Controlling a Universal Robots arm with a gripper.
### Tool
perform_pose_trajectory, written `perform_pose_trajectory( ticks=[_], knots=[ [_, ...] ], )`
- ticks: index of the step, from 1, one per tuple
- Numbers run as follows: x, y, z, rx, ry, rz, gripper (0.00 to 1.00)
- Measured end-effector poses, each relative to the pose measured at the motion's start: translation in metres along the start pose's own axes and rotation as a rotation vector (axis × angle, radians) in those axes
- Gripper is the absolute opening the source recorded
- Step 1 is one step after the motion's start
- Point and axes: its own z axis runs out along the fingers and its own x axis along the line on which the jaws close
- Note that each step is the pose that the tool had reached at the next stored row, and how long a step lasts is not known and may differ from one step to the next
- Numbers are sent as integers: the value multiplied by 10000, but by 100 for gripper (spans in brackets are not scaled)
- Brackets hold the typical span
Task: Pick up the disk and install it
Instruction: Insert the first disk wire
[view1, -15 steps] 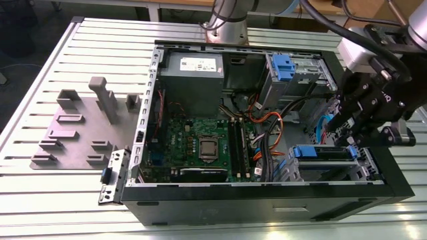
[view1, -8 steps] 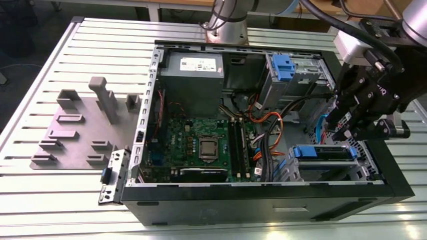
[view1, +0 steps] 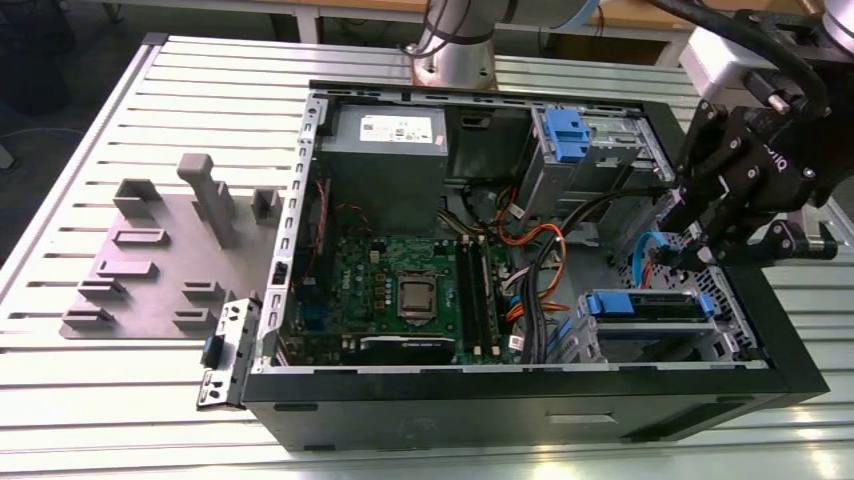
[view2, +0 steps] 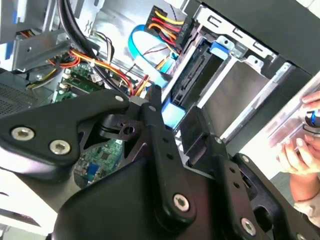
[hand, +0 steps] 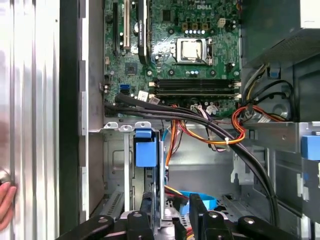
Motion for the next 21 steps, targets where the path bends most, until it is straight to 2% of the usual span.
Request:
perform_pose_trajectory(
  ticks=[5,17,21],
  knots=[
    [-9,-41,19,0,0,14,42],
    [-33,-74,230,2,0,60,42],
    [-34,-74,232,2,3,59,42]
  ],
)
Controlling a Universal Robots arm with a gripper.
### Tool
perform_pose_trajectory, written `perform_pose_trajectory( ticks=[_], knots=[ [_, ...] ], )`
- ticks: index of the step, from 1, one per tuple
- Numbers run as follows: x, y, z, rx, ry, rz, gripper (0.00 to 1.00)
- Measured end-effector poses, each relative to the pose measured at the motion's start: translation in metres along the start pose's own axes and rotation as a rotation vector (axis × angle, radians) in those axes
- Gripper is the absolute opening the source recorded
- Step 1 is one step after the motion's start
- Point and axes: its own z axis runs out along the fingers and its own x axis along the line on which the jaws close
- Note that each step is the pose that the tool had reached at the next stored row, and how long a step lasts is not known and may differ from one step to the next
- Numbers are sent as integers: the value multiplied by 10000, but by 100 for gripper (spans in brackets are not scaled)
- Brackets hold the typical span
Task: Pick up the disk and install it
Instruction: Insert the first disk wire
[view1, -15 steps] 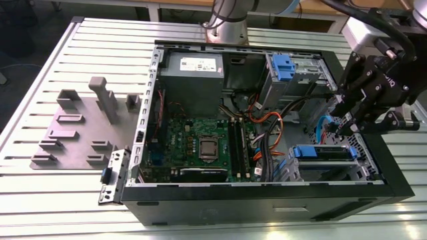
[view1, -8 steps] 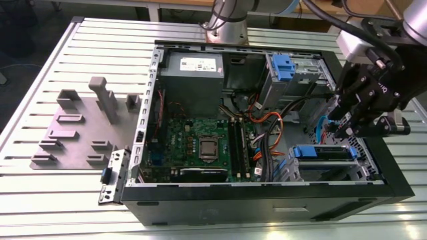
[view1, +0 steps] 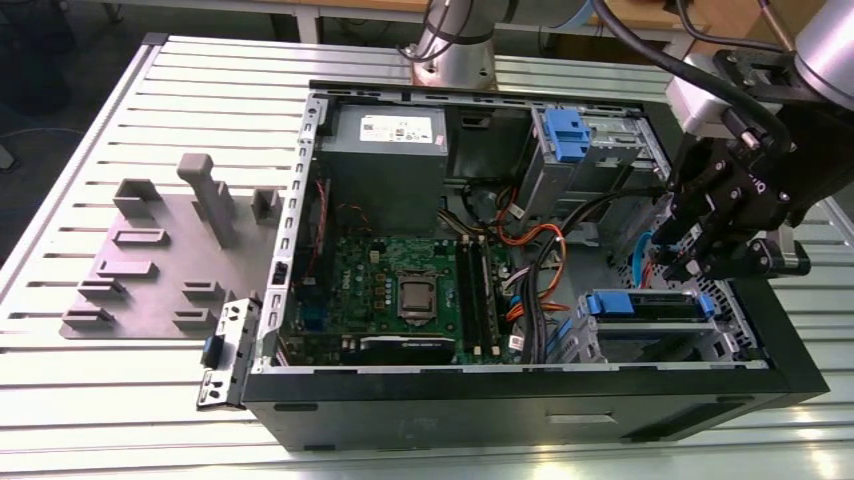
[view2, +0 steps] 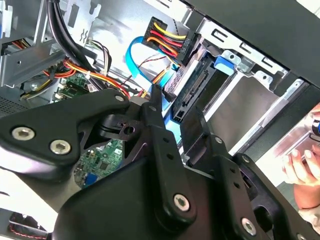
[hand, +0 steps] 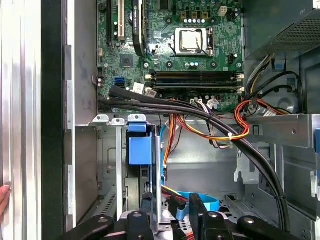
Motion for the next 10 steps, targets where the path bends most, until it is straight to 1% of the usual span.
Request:
perform_pose_trajectory(
  ticks=[4,6,7,9,10],
  knots=[
    [0,0,1,0,-1,0,41],
    [0,0,1,0,-1,0,29],
    [0,0,1,0,-1,0,29],
    [0,0,1,0,-1,0,17],
    [0,0,1,0,-1,0,17]
  ],
)
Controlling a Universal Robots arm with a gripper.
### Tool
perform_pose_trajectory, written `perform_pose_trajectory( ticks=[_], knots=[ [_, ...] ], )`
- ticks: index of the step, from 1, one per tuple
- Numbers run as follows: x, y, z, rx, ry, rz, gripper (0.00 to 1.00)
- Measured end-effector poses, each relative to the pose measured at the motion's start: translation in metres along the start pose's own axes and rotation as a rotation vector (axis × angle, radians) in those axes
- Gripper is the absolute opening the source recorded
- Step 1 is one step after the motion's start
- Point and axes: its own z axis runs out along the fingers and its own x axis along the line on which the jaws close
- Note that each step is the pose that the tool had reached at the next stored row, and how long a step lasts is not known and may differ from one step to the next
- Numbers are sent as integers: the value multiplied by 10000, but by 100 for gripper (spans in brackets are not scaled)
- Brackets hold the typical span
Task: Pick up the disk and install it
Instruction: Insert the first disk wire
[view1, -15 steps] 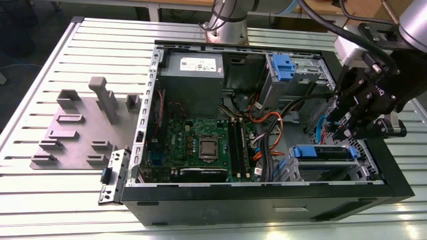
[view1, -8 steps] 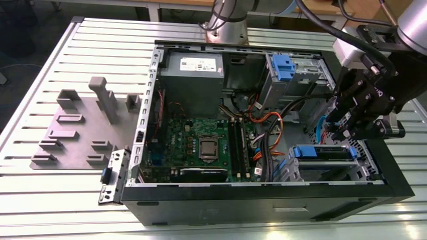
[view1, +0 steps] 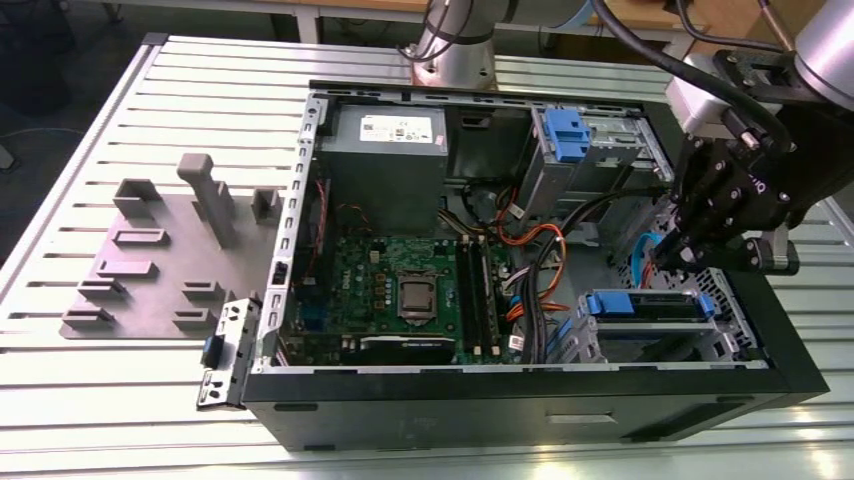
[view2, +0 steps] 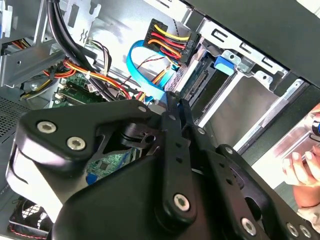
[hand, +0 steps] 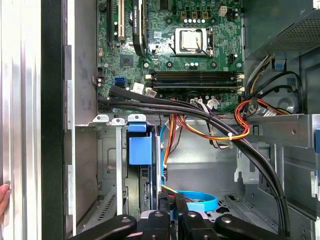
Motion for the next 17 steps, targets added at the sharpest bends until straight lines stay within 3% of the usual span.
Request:
perform_pose_trajectory(
  ticks=[9,17],
  knots=[
    [19,6,5,10,0,-40,16],
    [79,19,41,36,9,-460,16]
  ],
)
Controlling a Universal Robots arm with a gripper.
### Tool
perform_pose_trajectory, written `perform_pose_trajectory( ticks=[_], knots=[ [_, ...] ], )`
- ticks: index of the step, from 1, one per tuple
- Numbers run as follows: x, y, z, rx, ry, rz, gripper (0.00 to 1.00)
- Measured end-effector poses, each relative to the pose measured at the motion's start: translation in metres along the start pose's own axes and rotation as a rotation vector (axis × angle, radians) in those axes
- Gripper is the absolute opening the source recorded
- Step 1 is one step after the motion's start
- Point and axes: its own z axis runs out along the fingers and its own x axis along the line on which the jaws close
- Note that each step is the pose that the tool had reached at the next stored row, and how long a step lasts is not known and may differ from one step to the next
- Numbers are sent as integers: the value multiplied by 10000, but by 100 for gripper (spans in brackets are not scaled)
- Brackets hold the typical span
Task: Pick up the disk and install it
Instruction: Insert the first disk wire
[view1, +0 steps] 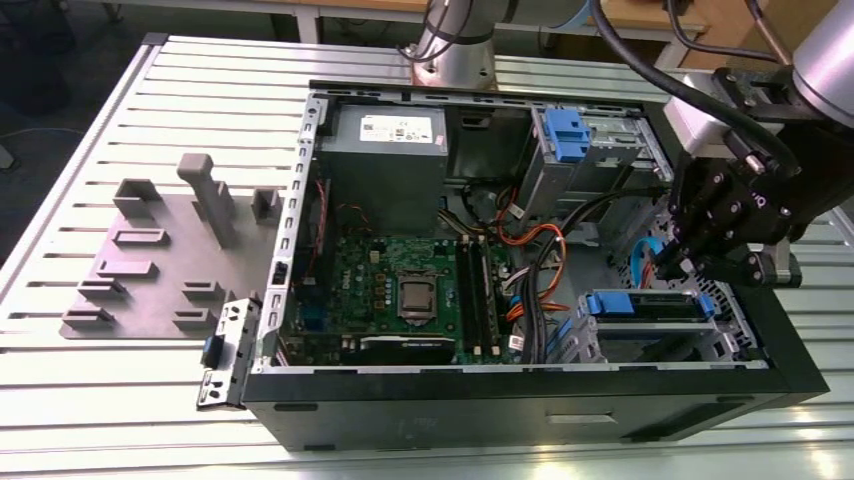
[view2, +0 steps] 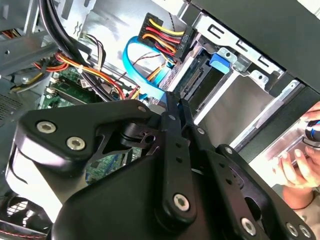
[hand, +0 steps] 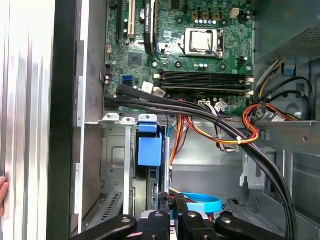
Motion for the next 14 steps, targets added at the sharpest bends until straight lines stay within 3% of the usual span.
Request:
perform_pose_trajectory(
  ticks=[5,9,14],
  knots=[
    [26,20,37,72,9,-160,16],
    [86,33,58,82,-3,-234,16],
    [125,43,89,149,-78,-317,16]
  ],
)
